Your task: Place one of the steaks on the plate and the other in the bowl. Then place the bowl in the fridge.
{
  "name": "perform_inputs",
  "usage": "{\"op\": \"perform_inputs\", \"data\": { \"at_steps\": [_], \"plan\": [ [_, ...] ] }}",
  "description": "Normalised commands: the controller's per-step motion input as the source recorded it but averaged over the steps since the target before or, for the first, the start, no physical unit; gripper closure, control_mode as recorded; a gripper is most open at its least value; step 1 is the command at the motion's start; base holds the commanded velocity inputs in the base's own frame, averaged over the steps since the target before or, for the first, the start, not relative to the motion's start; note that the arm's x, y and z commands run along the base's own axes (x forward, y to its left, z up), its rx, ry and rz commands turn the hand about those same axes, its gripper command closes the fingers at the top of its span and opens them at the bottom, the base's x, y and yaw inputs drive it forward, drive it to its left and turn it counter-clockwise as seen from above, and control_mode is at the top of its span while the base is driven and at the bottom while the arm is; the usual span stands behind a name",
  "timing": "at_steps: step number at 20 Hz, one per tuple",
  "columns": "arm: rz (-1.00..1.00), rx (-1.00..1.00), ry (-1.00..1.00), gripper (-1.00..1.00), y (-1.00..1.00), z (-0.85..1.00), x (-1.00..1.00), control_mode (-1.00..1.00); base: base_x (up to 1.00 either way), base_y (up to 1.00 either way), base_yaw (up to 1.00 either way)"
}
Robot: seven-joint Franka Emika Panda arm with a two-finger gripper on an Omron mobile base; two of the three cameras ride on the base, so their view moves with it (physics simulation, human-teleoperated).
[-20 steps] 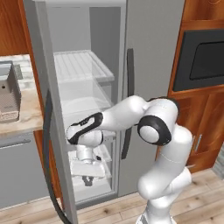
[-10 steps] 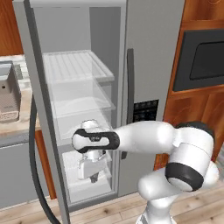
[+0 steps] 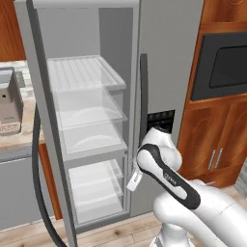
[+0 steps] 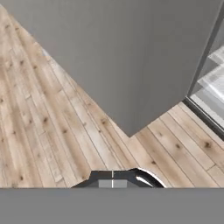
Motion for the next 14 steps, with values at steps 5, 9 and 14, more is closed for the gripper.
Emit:
{"op": "perform_inputs", "data": {
  "at_steps": [5,9,14],
  "plan": [
    [-0.01,0.19,-0.39,1.0,-0.98,0.31,0.01,-1.0,0.0,0.0,0.0],
    [-0.05,0.0,-0.31,1.0,-0.87,0.14,-0.14,-1.0,0.0,0.0,0.0],
    [-0.31,-0.12,-0.23,1.0,-0.28,0.05,-0.05,-1.0,0.0,0.0,0.0]
  ]
}}
